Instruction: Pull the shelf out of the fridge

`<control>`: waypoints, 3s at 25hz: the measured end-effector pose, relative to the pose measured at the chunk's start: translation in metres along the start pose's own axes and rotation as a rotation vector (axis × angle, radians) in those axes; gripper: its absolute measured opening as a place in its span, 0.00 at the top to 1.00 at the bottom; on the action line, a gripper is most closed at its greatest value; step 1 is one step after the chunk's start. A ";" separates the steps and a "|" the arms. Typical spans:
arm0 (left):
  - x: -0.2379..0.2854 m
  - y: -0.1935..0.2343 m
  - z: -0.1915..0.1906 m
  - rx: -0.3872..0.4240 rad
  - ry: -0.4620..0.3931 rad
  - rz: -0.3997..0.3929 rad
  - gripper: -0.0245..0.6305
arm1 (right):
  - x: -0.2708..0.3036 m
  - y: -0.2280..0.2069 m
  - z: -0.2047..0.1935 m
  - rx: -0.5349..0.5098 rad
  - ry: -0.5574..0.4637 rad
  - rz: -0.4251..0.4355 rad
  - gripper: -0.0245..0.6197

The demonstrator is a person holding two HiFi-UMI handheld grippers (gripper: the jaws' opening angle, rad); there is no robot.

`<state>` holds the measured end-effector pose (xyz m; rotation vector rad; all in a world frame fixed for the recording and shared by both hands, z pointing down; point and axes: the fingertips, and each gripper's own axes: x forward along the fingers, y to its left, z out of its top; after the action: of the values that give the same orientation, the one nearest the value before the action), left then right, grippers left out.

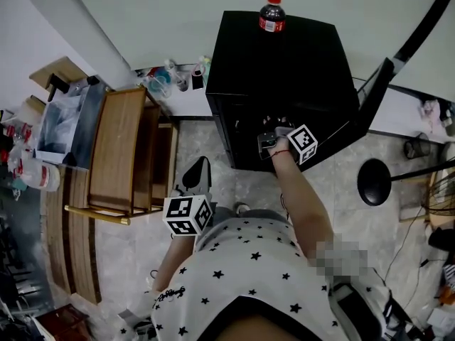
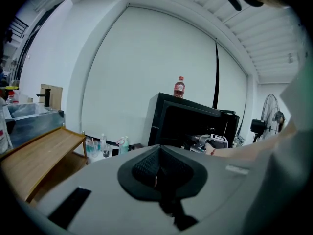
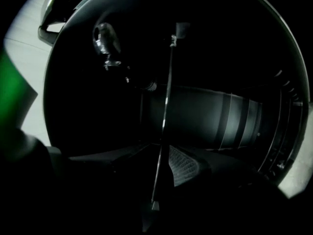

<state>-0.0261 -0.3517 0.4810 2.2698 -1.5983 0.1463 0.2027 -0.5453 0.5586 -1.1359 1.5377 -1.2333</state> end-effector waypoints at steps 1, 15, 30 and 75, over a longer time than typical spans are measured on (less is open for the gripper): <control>0.000 0.001 0.000 -0.001 0.001 0.002 0.94 | 0.002 -0.001 0.002 0.008 -0.012 -0.003 0.81; 0.005 0.006 -0.001 -0.013 0.005 0.020 0.94 | 0.024 -0.009 0.012 0.066 -0.079 -0.040 0.94; 0.001 0.002 -0.005 -0.024 0.009 0.010 0.94 | 0.014 -0.011 0.007 0.112 -0.082 -0.063 0.95; -0.126 -0.026 -0.043 -0.013 0.018 -0.008 0.94 | -0.133 0.003 -0.044 0.127 -0.056 -0.042 0.95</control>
<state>-0.0414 -0.2172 0.4794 2.2585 -1.5758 0.1529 0.1918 -0.4064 0.5717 -1.1149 1.3804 -1.2977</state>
